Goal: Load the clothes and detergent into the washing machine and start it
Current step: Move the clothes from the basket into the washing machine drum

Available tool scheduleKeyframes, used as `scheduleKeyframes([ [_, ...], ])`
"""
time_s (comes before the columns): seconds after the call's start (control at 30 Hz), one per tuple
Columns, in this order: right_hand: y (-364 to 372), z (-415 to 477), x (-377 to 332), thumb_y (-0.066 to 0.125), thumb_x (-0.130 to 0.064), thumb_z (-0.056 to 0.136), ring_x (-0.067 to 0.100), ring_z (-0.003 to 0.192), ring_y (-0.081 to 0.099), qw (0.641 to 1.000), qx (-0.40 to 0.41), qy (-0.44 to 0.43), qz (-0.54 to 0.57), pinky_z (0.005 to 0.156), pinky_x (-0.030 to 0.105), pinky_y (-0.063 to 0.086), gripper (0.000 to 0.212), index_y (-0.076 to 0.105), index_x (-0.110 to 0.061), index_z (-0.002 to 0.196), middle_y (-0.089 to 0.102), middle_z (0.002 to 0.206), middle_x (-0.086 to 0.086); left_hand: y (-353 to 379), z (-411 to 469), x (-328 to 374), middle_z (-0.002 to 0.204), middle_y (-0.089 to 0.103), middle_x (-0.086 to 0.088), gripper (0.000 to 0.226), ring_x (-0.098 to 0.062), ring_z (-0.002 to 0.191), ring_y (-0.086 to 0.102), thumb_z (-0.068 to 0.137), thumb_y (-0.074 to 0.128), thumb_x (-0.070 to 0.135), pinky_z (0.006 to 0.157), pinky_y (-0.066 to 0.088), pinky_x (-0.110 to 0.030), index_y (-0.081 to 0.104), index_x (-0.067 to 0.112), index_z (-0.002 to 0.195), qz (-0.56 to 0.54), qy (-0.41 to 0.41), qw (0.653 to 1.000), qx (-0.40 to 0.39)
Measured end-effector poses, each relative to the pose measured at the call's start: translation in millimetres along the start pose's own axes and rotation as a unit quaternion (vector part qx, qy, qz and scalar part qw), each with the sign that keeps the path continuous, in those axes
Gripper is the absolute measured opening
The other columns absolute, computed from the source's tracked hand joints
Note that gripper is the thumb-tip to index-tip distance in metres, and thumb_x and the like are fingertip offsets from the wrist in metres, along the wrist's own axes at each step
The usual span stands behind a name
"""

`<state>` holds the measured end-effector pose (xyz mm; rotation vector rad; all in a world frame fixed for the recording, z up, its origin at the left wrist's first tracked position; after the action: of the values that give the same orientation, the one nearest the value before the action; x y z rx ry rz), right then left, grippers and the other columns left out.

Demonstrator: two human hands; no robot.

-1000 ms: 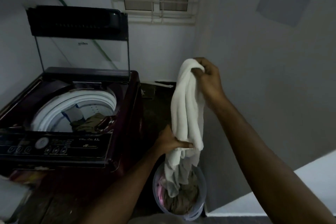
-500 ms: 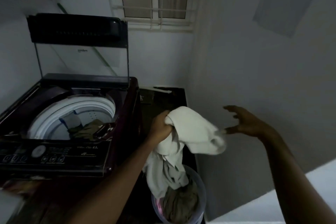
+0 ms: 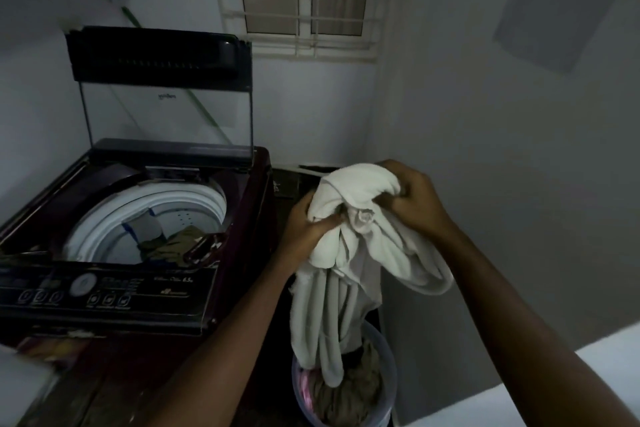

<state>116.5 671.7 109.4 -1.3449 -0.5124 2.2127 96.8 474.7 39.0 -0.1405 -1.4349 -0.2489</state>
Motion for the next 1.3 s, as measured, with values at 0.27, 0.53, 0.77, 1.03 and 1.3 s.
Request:
scheduleKeyframes([
  [0.27,-30,20,-45,0.068,-0.006,0.076,0.022,0.096,0.064,0.951,0.130,0.036,0.278,0.084,0.034,0.053,0.039,0.058,0.005,0.112,0.066,0.104,0.013,11,-21,-64,0.110,0.057,0.022,0.061,-0.007,0.111,0.058,0.070,0.087,0.030,0.092,0.044,-0.013,0.056,0.022,0.122,0.130,-0.132,0.983,-0.005],
  [0.53,-72,-44,16,0.058,-0.017,0.093,0.030,0.111,0.062,0.955,0.140,0.090,0.247,0.087,0.044,0.054,0.030,0.056,-0.006,0.122,0.064,0.119,0.015,-12,10,-14,0.113,0.067,0.002,0.028,-0.015,0.105,0.064,0.093,0.061,0.008,0.082,0.050,-0.023,0.065,0.017,0.119,0.035,-0.093,0.987,0.126],
  [0.77,-36,-105,79,0.065,-0.045,0.055,-0.018,0.083,0.057,0.984,0.009,0.174,0.033,0.066,0.010,0.042,0.045,0.056,-0.041,0.100,0.063,0.093,-0.015,0,30,47,0.095,0.064,-0.002,0.028,-0.014,0.085,0.062,0.096,0.043,-0.004,0.070,0.053,-0.021,0.060,0.003,0.117,0.081,-0.015,0.994,0.071],
  [1.03,-18,-60,55,0.093,-0.025,0.055,0.007,0.133,0.032,0.956,-0.125,0.229,0.135,0.095,0.027,0.036,0.115,0.023,-0.033,0.147,0.031,0.148,-0.012,26,34,56,0.095,0.067,0.005,0.010,0.003,0.081,0.061,0.096,0.054,0.014,0.072,0.048,-0.013,0.063,0.016,0.101,0.120,0.013,0.993,0.004],
  [1.3,28,-14,25,0.078,-0.036,0.073,-0.009,0.079,0.058,0.992,-0.070,0.103,0.013,0.070,0.018,0.042,0.034,0.061,-0.023,0.099,0.064,0.089,-0.017,14,16,41,0.119,0.067,-0.002,0.034,-0.013,0.111,0.063,0.090,0.063,0.014,0.098,0.048,-0.026,0.062,0.014,0.123,0.075,-0.011,0.997,-0.020],
])
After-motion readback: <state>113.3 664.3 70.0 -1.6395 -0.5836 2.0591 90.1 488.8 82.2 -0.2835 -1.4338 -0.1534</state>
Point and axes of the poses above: each hand's wrist, its own z-axis towards the middle knuckle, its own y-axis out of the palm, x = y × z, the point moved 1 cm from there along z, towards the middle knuckle
